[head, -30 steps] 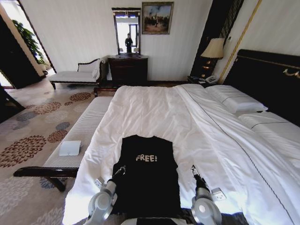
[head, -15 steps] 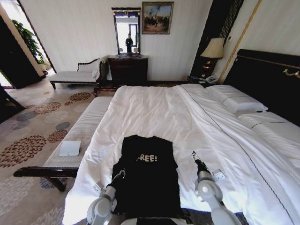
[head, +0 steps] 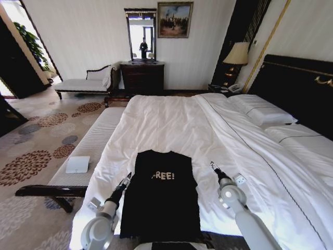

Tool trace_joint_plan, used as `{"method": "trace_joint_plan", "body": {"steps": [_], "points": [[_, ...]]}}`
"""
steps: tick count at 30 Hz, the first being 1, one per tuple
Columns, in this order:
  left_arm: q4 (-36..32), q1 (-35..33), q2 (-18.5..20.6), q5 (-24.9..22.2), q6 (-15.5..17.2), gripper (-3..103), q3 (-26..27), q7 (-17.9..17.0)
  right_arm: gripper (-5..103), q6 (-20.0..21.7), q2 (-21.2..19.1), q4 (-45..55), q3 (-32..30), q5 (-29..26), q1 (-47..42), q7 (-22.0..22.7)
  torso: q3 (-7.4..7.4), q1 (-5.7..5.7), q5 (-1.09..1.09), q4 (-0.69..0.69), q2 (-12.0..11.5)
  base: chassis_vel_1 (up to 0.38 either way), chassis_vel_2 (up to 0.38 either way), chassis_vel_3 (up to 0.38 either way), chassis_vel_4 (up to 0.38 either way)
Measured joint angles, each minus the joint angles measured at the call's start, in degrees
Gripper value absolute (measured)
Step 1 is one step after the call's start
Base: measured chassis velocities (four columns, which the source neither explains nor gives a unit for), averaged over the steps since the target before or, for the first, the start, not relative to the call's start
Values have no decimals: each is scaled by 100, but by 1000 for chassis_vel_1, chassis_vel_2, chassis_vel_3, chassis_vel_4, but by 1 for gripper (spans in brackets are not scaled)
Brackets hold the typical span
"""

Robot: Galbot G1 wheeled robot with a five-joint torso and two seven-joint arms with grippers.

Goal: Fold the clothes on the bed.

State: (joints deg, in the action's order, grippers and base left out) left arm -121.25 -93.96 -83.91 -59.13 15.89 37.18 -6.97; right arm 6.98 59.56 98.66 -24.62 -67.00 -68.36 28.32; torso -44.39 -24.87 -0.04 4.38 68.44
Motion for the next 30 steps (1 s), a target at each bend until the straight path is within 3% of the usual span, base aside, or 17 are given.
{"method": "trace_joint_plan", "body": {"steps": [5,8,12,26,30], "points": [[-44,-11,-47,17,-16,100,179,-39,100,-100,-195,-494,468,73,350,-687,0,0,0,2,0,0,0,0,0],[-115,-27,-43,42,-12,100,242,-75,100,-311,-124,-963,782,201,610,-1243,0,0,0,3,0,0,0,0,0],[-156,-14,-20,41,11,100,308,-111,100,-473,24,-1387,995,203,893,-1633,0,0,0,2,0,0,0,0,0],[81,192,76,-37,55,100,401,-255,103,-590,628,-2376,1299,-99,1447,-2522,0,0,-1,2,0,0,0,0,0],[218,287,88,-94,55,100,417,-278,88,-662,817,-2593,1385,-71,1537,-2726,0,0,0,3,0,0,0,0,0]]}}
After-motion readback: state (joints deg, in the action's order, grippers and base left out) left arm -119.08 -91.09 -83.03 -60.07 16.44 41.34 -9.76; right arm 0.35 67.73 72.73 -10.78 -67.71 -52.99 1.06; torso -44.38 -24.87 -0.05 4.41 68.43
